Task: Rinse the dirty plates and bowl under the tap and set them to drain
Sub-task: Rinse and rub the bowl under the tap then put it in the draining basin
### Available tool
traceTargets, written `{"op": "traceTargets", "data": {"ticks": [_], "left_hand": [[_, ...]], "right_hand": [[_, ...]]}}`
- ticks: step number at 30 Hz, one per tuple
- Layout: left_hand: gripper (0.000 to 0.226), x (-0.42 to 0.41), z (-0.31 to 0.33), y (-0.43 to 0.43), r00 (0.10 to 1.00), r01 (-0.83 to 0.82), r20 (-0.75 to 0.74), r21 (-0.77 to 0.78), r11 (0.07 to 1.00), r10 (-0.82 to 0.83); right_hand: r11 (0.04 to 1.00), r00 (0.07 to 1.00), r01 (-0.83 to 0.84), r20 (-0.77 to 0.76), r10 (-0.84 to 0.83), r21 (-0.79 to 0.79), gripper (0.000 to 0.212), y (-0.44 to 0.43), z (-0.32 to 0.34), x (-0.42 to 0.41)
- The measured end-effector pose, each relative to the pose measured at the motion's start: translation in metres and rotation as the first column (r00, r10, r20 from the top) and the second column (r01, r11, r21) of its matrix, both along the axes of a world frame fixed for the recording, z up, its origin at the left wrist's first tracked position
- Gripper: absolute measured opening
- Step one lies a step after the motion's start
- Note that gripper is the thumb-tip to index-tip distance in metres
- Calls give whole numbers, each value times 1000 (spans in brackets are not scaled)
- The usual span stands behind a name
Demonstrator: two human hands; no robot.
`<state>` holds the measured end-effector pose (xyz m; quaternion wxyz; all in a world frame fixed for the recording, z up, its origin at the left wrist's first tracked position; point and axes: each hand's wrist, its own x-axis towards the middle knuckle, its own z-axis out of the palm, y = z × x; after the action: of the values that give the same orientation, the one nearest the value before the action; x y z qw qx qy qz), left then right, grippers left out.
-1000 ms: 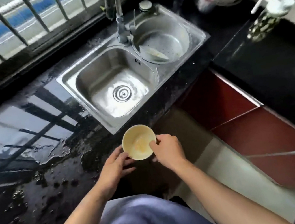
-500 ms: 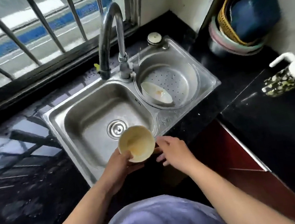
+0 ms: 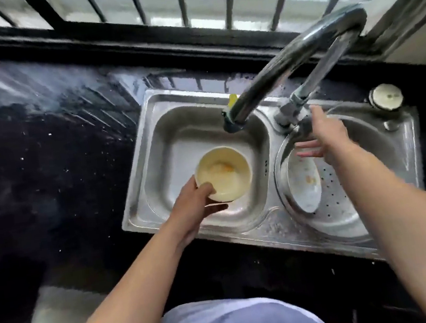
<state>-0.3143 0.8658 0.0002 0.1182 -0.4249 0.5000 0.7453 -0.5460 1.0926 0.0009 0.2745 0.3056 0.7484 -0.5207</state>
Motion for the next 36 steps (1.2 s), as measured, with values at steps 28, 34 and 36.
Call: {"op": "traceTargets", "data": {"ticks": [28,34,36], "left_hand": [[35,-32,-3,-5,999,-2,-32,91,996,5],[39,-33,-4,-10,1000,24,-1,52,998,-24],[45,-31,-4,-12,1000,21,-5,55,998,-21]], "right_hand": [[986,983,-148,-125,138,-73,17,-30,27,110],[832,677,-452,-483,555,322,30,-71,51,139],[817,659,-472,-484,576,331,28,-81,54,137]]}}
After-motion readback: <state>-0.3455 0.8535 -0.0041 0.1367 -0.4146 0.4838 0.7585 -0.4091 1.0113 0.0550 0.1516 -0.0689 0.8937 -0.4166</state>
